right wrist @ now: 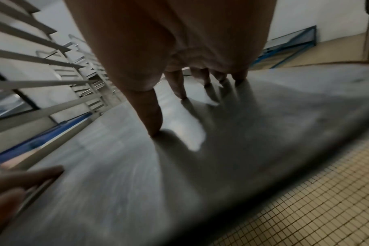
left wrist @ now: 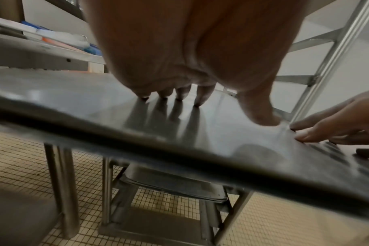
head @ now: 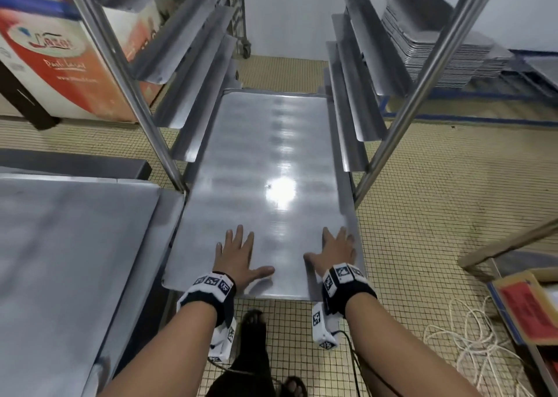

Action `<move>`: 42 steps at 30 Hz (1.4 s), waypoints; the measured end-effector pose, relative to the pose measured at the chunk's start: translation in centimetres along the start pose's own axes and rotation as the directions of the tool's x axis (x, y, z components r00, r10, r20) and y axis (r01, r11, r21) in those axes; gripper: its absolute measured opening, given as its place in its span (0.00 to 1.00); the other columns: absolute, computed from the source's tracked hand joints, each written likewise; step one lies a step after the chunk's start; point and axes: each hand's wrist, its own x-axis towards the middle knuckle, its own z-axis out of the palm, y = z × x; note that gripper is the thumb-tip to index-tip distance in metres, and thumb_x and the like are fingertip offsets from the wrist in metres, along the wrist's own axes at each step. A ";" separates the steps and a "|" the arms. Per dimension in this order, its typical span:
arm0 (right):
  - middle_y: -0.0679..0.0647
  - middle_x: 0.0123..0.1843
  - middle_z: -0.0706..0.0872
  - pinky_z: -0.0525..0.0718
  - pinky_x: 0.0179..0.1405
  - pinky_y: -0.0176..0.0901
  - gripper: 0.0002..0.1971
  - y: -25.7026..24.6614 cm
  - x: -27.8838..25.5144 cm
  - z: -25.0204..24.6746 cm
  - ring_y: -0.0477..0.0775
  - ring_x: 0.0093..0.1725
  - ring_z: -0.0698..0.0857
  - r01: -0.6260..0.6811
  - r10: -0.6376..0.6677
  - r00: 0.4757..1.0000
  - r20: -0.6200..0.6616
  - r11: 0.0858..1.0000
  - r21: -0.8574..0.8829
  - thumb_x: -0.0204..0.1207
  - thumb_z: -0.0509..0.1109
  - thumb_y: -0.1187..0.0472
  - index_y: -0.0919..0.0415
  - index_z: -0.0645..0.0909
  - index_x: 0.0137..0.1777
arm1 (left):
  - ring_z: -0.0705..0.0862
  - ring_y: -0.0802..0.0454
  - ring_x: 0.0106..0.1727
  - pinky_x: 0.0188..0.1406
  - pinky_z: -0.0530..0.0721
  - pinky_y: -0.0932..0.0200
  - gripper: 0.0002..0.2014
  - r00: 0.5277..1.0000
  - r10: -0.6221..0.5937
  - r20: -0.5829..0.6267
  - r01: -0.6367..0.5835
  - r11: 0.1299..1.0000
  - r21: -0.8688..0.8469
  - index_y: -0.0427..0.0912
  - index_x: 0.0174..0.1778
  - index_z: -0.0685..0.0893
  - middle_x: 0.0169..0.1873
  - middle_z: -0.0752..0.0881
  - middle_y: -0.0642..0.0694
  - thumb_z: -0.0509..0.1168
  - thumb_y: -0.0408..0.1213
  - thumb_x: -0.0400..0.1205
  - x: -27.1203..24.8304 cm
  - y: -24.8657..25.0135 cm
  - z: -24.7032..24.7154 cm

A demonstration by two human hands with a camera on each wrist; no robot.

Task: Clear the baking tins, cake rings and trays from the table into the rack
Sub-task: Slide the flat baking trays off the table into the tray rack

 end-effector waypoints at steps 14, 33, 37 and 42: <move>0.58 0.88 0.39 0.40 0.85 0.64 0.50 4.3 -5.8 4.5 0.64 0.87 0.37 0.401 -0.415 0.909 0.035 0.850 -0.341 0.74 0.76 0.47 0.50 0.46 0.86 | 0.35 0.42 0.87 0.87 0.40 0.44 0.54 0.993 0.069 -0.100 -0.046 0.975 0.216 0.48 0.88 0.41 0.87 0.35 0.44 0.74 0.31 0.77 -3.6 -0.4 2.9; 0.60 0.89 0.43 0.41 0.85 0.66 0.46 0.4 3.1 1.9 0.66 0.87 0.41 0.401 -0.442 0.896 -0.031 0.838 -0.369 0.74 0.73 0.65 0.52 0.49 0.86 | 0.35 0.43 0.88 0.84 0.35 0.44 0.54 0.989 0.048 -0.141 -0.030 0.991 0.129 0.49 0.89 0.43 0.87 0.36 0.45 0.74 0.29 0.76 5.0 -0.4 -1.7; 0.59 0.89 0.43 0.43 0.85 0.66 0.48 -1.3 6.1 0.5 0.65 0.87 0.41 0.395 -0.437 0.899 -0.029 0.839 -0.374 0.73 0.77 0.62 0.52 0.49 0.86 | 0.37 0.42 0.88 0.86 0.39 0.41 0.54 0.989 0.045 -0.140 -0.025 0.989 0.143 0.49 0.89 0.44 0.88 0.38 0.44 0.76 0.31 0.75 8.2 -0.5 -3.7; 0.59 0.89 0.43 0.44 0.85 0.65 0.49 -3.0 9.7 -1.2 0.64 0.87 0.41 0.388 -0.430 0.903 -0.025 0.837 -0.385 0.73 0.77 0.61 0.52 0.48 0.86 | 0.37 0.41 0.88 0.86 0.39 0.40 0.54 0.989 0.053 -0.136 -0.028 0.984 0.176 0.47 0.89 0.44 0.88 0.38 0.43 0.75 0.31 0.75 12.2 -0.4 -5.9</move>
